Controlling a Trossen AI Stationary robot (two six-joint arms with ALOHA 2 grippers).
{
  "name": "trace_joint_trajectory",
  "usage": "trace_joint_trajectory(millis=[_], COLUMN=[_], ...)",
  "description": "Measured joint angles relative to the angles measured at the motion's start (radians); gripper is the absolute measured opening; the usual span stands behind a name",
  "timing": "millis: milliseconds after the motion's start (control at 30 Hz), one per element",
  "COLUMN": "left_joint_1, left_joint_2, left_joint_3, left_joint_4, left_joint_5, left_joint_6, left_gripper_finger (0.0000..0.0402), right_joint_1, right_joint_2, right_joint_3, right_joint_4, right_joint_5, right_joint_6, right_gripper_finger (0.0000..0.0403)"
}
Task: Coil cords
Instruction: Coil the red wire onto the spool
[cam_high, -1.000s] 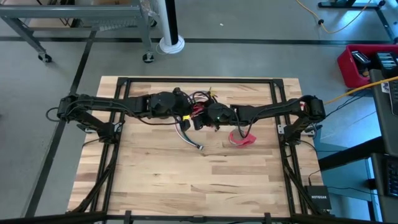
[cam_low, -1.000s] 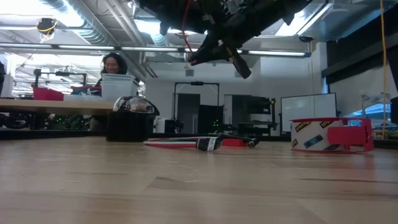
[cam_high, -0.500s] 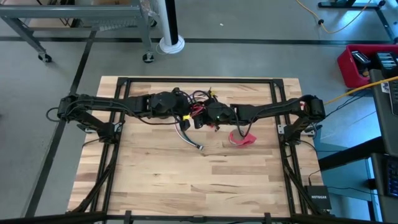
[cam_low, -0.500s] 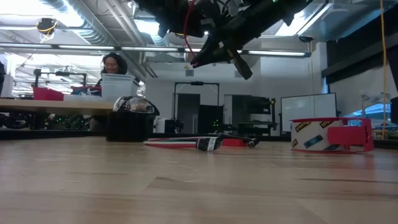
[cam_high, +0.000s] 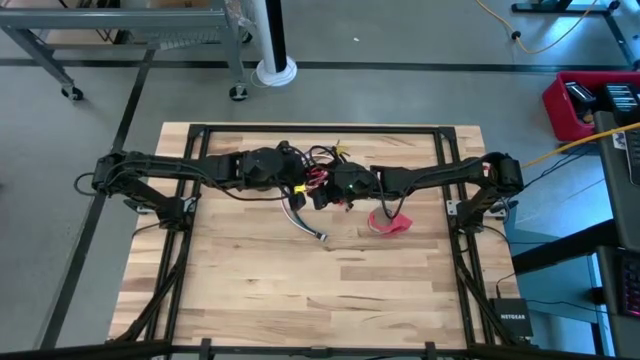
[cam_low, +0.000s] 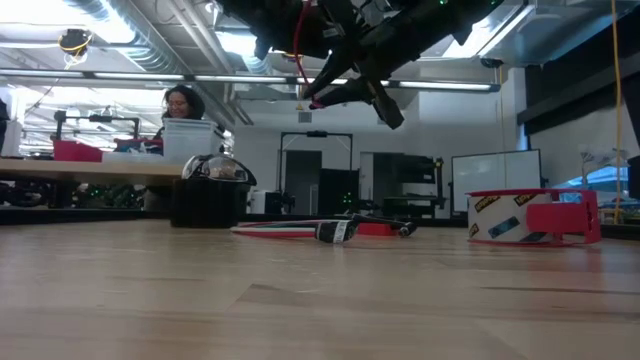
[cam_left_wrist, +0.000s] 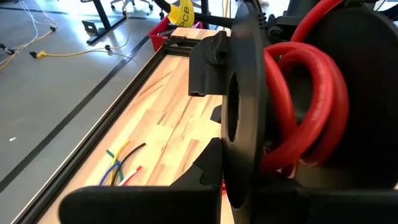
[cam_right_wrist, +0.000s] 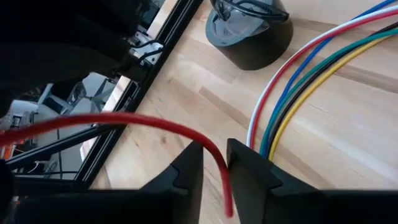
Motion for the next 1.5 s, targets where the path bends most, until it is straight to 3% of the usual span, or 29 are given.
trace_joint_trajectory(millis=[333, 700, 1167, 1333, 1500], left_joint_1=[0.022, 0.057, 0.073, 0.064, 0.063], left_joint_2=[-0.033, -0.086, -0.108, -0.109, -0.109], left_joint_3=[0.000, 0.000, 0.000, 0.000, 0.000], left_joint_4=[0.007, -0.042, -0.148, -0.130, -0.139], left_joint_5=[0.000, -0.015, -0.067, 0.005, 0.165], left_joint_6=[0.021, 0.019, 0.031, 0.056, 0.081], left_gripper_finger=[0.0000, 0.0000, 0.0000, 0.0000, 0.0000], right_joint_1=[0.001, 0.002, 0.002, 0.001, 0.001], right_joint_2=[0.000, -0.006, -0.214, -0.232, -0.232], right_joint_3=[0.000, 0.000, 0.000, 0.000, 0.000], right_joint_4=[-0.004, -0.103, -0.403, -0.391, -0.368], right_joint_5=[-0.047, -0.059, 0.265, 0.278, 0.277], right_joint_6=[-0.003, -0.023, -0.085, -0.168, -0.250], right_gripper_finger=[0.0119, 0.0122, 0.0122, 0.0122, 0.0122])
